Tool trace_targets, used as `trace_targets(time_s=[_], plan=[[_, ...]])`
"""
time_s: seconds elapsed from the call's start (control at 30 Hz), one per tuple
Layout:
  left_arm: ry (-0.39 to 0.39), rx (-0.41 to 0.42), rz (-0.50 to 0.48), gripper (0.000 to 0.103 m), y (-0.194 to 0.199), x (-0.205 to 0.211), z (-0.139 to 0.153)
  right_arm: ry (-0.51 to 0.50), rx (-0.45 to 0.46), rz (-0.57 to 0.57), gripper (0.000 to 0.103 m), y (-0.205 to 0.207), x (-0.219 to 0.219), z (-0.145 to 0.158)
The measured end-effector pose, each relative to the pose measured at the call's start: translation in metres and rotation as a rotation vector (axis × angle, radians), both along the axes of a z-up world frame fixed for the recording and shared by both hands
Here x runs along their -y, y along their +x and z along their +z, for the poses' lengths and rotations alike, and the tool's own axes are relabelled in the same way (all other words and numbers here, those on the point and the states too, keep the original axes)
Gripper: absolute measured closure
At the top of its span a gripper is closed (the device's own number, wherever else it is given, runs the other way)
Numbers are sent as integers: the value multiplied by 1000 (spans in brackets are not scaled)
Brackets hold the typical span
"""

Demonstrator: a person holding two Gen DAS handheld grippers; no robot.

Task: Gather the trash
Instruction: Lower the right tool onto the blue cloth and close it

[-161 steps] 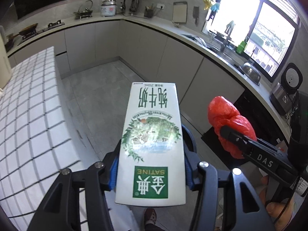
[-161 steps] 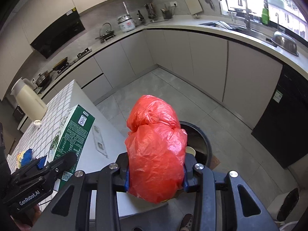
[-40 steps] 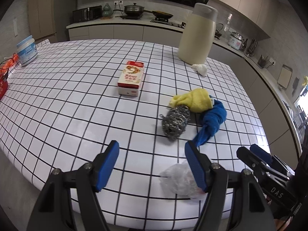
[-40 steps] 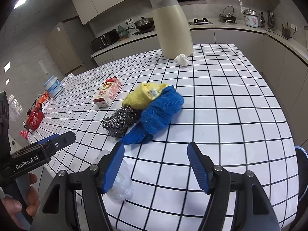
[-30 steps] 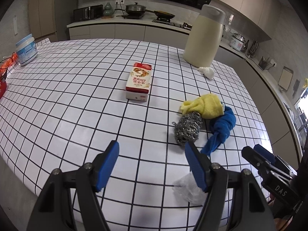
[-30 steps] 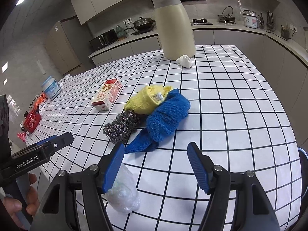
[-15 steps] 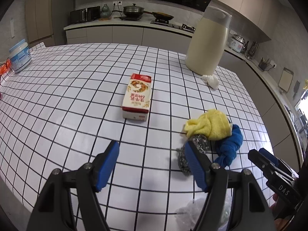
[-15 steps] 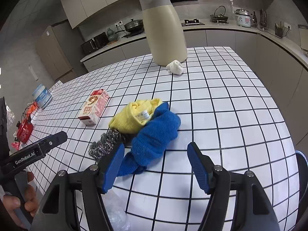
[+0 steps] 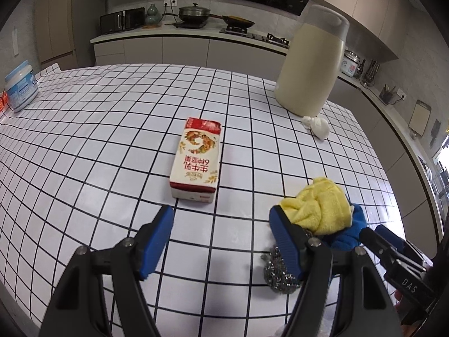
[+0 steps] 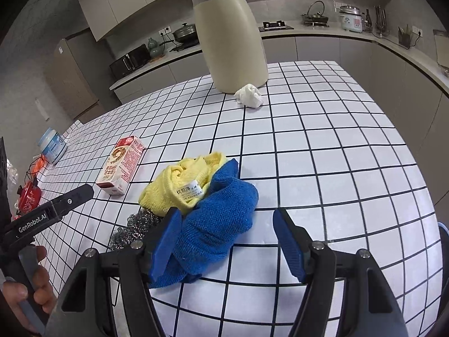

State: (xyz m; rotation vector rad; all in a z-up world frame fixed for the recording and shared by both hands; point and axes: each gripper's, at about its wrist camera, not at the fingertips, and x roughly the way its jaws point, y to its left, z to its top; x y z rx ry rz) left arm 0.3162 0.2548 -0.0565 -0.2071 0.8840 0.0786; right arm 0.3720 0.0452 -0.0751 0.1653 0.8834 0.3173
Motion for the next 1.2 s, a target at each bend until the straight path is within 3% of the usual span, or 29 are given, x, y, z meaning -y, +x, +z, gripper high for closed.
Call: trace_targets(time_s=[0.43,0.73,1.2], plan=[[-1,-27,0,31,13,3,-11,-25,-44,31,33,13,-7,-20],[0,-36,4,31,21,2,-15,-34,-26,-84,33,38,26,-15],[1,-48,8,31,20,6,-16,-3,-50,35,33,20,-4,-21]])
